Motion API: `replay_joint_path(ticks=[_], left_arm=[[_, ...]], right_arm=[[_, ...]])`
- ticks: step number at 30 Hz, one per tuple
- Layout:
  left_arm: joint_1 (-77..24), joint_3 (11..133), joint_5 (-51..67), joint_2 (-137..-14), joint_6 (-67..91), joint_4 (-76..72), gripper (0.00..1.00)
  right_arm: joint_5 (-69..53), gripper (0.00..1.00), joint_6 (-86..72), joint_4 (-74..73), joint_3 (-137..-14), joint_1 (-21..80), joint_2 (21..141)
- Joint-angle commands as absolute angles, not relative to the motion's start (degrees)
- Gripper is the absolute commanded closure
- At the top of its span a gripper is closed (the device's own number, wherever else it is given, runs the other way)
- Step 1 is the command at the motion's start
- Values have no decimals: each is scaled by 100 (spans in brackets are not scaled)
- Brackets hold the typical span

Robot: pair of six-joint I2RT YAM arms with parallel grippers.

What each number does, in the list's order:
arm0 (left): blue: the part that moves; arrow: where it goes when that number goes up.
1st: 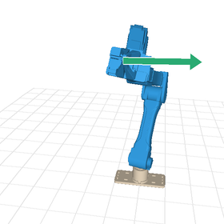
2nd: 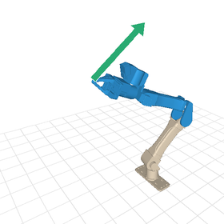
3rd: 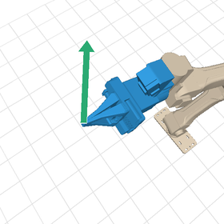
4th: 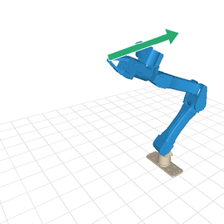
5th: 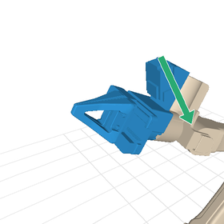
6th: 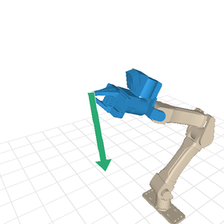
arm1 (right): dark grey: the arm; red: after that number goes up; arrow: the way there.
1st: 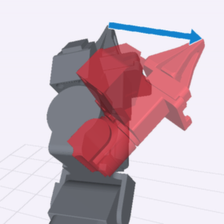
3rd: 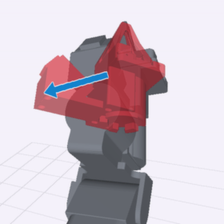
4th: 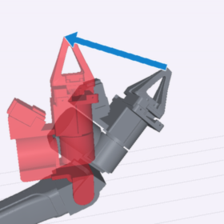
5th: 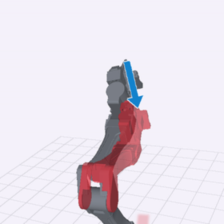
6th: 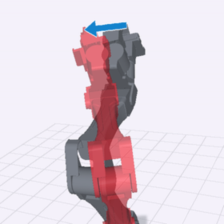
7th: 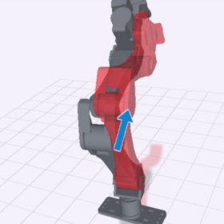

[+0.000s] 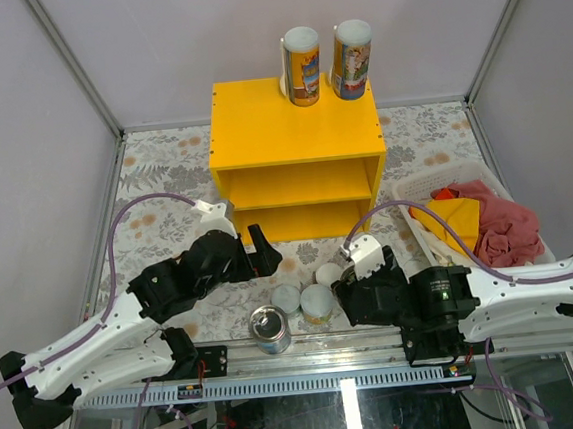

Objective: Place and organize the canned foods onto the counter

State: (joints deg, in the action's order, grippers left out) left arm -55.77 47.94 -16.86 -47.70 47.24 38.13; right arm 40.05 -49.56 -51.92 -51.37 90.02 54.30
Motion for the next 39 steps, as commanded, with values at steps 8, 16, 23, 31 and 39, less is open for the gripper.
replay_joint_path(ticks=[8, 16, 23, 31, 39], left_arm=[[-5509, 4714, -1661, -4628, 4633, 3585, 0], [-5494, 4668, -1636, -4604, 4623, 3569, 0], [-5485, 4675, -1617, -4539, 4625, 3565, 0], [-5487, 4773, -1626, -4503, 4606, 3612, 0], [-5486, 4808, -1535, -4490, 4622, 3554, 0]], right_arm=[[4742, 73, -4187, -4933, -6589, 9055, 5680], [4976, 74, -3659, -5406, -7928, 9058, 6182], [5184, 78, -3333, -5535, -8794, 9054, 6494], [4722, 79, -3143, -5795, -9570, 9049, 6996], [4473, 79, -3151, -5821, -9958, 9051, 7160]])
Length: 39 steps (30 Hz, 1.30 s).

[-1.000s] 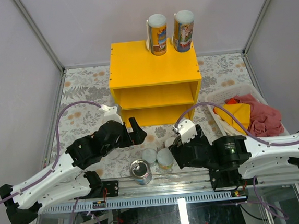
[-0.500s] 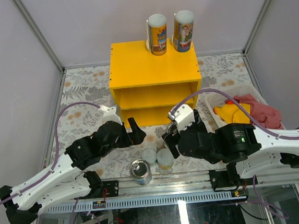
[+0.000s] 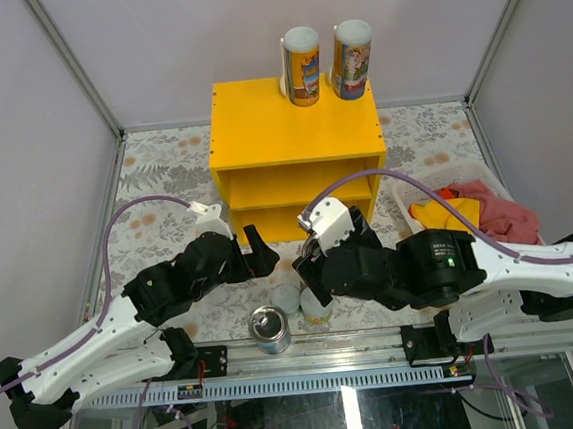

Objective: Place and organize the canned foods onto the counter

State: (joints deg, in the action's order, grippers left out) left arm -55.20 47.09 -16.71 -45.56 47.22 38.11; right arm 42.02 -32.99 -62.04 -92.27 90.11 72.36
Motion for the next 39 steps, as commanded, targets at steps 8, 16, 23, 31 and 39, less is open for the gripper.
replay_joint_path(ticks=[8, 16, 23, 31, 39], left_arm=[[-5485, 4877, -1486, -4526, 4582, 3502, 0], [-5489, 4880, -1464, -4508, 4553, 3498, 0], [-5484, 4869, -1433, -4449, 4553, 3511, 0], [-5484, 4882, -1416, -4436, 4557, 3553, 0], [-5487, 4922, -1414, -4473, 4526, 3600, 0]], right_arm=[[4708, 79, -2822, -6302, -11393, 9053, 7726], [5277, 79, -2501, -6637, -12452, 8882, 8045], [5149, 80, -1864, -5880, -12131, 8032, 7804], [4734, 81, -1145, -5213, -12229, 6946, 7859], [4190, 81, -991, -5477, -13269, 6074, 8430]])
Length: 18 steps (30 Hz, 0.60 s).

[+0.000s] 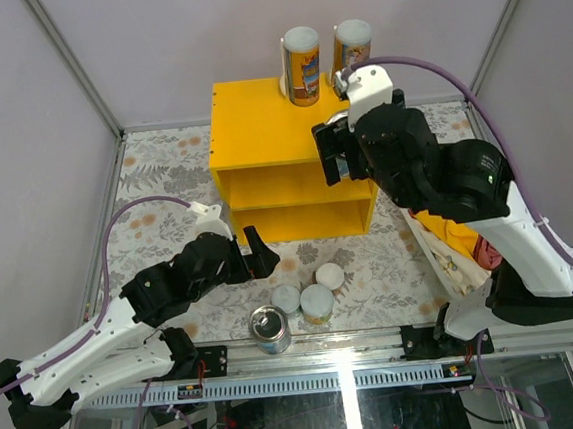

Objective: Place and organize the canned foods onto the counter

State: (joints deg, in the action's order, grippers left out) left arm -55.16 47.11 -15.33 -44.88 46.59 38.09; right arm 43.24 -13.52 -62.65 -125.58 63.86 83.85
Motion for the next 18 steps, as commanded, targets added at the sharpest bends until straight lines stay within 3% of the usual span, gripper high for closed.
replay_joint_path(ticks=[1, 18], left_arm=[[-5488, 4914, -1414, -4466, 4526, 3601, 0], [-5480, 4765, -1390, -4471, 4512, 3590, 0]], right_arm=[[4139, 81, -986, -5514, -13376, 6002, 8501], [2673, 81, -1352, -5916, -14094, 4422, 9241]])
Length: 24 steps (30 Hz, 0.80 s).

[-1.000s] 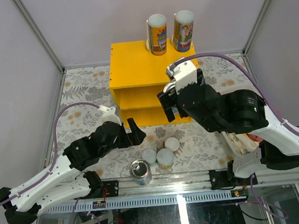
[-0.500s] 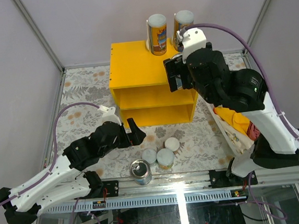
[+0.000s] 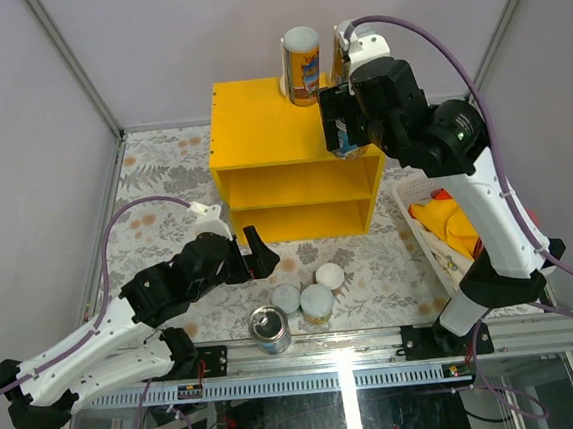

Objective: Place and organize the canned foods onto the counter

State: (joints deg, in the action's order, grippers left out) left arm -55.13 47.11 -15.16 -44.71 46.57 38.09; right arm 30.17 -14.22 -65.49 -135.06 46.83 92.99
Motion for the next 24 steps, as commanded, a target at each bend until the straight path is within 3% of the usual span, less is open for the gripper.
replay_joint_path(ticks=[1, 6, 17, 24], left_arm=[[-5476, 4761, -1390, -4486, 4501, 3588, 0], [-5474, 4735, -1351, -4571, 4465, 3534, 0], [-5367, 4685, -1223, -4749, 4378, 3369, 0], [-5240, 4684, -1103, -4820, 4318, 3297, 0]], right_arm=[[2568, 81, -1371, -5954, -14150, 4349, 9282], [2256, 80, -1470, -6021, -14194, 4004, 9406], [1965, 62, -1397, -5648, -13611, 3551, 9461], [1770, 56, -1314, -5479, -13515, 3419, 9685]])
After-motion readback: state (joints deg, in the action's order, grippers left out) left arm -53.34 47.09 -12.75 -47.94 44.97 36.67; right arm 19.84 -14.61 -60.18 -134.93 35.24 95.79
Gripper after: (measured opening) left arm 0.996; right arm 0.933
